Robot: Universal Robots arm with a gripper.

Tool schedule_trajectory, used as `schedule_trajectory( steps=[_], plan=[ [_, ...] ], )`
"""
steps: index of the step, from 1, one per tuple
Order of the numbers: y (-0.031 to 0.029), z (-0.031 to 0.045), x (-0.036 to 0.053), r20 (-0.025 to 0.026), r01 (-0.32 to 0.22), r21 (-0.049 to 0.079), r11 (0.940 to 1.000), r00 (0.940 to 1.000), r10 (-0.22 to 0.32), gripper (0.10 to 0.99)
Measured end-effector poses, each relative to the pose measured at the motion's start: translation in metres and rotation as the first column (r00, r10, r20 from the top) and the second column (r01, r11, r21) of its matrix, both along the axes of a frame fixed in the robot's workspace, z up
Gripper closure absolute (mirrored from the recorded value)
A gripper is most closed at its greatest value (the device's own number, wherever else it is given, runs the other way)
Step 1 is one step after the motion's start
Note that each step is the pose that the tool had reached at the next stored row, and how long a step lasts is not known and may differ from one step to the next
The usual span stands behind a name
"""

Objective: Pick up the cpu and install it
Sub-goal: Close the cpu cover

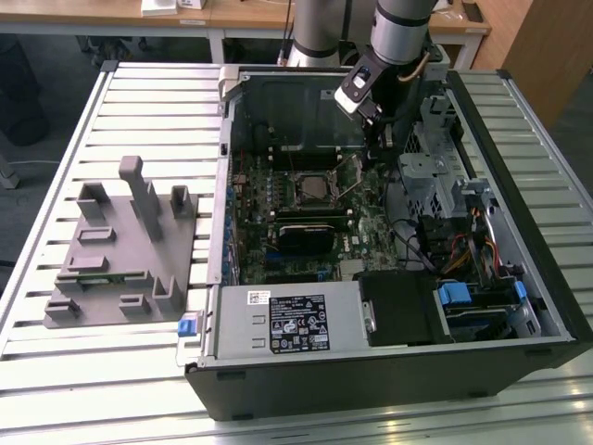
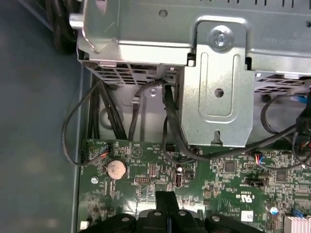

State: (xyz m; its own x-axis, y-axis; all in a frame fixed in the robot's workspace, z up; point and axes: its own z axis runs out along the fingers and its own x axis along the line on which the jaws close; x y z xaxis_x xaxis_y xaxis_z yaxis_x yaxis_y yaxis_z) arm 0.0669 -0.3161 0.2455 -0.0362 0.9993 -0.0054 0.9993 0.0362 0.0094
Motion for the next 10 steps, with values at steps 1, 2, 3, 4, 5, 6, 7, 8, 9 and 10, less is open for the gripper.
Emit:
schedule_trajectory(
  steps=[1, 2, 3, 4, 5, 6, 7, 8, 9, 10],
  plan=[
    [0.0000, 0.0017, -0.0004, -0.0002, 0.000, 0.000, 1.0000, 1.0000, 0.000, 0.980],
    [0.0000, 0.0030, -0.0010, -0.0004, 0.000, 0.001, 1.0000, 1.0000, 0.000, 0.980],
    [0.0000, 0.0036, -0.0019, -0.0004, 0.000, 0.001, 1.0000, 1.0000, 0.000, 0.980],
    [0.0001, 0.0038, -0.0031, -0.0004, 0.000, 0.002, 1.0000, 1.0000, 0.000, 0.980],
    [0.0001, 0.0038, -0.0043, -0.0004, 0.000, 0.001, 1.0000, 1.0000, 0.000, 0.980],
    [0.0000, 0.0039, -0.0052, -0.0004, 0.000, 0.001, 1.0000, 1.0000, 0.000, 0.980],
    [0.0001, 0.0039, -0.0055, -0.0004, 0.000, 0.001, 1.0000, 1.0000, 0.000, 0.980],
    [0.0001, 0.0041, -0.0063, -0.0004, 0.000, 0.001, 1.0000, 1.0000, 0.000, 0.980],
    [0.0001, 0.0042, -0.0074, -0.0004, 0.000, 0.002, 1.0000, 1.0000, 0.000, 0.980],
    [0.0001, 0.0043, -0.0087, -0.0004, 0.000, 0.002, 1.0000, 1.0000, 0.000, 0.980]
  ],
)
